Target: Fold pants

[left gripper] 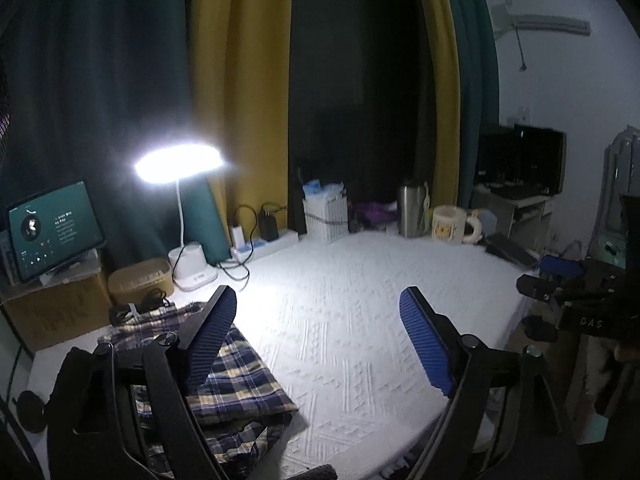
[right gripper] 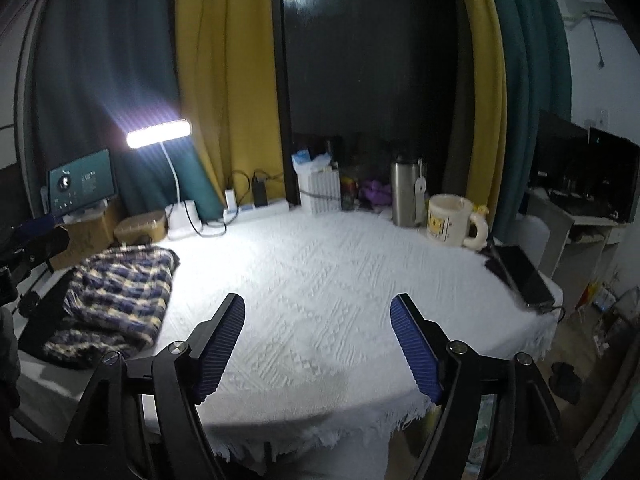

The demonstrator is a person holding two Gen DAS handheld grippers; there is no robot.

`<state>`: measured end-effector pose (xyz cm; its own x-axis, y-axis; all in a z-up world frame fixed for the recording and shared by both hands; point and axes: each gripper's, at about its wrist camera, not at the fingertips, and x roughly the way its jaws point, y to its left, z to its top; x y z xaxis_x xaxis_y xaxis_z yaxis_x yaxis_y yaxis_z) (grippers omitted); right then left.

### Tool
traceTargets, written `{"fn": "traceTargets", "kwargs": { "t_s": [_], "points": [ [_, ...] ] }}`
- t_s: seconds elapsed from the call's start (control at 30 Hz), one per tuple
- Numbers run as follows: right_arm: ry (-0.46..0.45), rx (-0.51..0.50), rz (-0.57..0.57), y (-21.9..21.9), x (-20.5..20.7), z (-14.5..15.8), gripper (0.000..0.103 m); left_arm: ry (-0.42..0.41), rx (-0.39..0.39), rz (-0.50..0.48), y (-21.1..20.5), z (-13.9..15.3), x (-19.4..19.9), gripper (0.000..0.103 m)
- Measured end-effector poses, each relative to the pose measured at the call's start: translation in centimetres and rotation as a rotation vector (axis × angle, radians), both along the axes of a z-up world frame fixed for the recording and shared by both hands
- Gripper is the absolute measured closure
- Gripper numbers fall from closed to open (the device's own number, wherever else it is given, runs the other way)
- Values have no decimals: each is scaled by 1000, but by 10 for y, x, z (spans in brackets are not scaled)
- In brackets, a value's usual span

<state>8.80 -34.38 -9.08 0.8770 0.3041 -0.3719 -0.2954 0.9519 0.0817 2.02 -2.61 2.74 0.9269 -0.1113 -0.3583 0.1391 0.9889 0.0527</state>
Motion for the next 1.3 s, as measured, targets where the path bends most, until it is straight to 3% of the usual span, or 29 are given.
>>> {"fn": "traceTargets", "kwargs": {
  "t_s": [0.17, 0.27, 0.43, 0.6, 0.9, 1.1, 1.3],
  "points": [
    [-48, 10, 22, 4, -12, 20, 7, -70, -2, 24, 2, 18, -15, 19],
    [-71, 3, 23, 8, -17, 30, 2, -91, -8, 47, 8, 24, -20, 19],
    [-108, -2, 14, 15, -24, 48, 1, -86, -17, 76, 21, 30, -23, 16],
    [-137, -14, 5, 20, -28, 63, 1, -149, -33, 111, 33, 41, -38, 2],
    [-203, -39, 4, 35, -41, 90, 0, -242, -46, 205, 61, 59, -63, 1],
    [-237, -54, 8, 45, -48, 103, 0, -245, -9, 271, 73, 67, -68, 1],
    [-254, -60, 40, 59, -52, 114, 0, -237, -30, 298, 84, 63, -71, 1]
  ]
}}
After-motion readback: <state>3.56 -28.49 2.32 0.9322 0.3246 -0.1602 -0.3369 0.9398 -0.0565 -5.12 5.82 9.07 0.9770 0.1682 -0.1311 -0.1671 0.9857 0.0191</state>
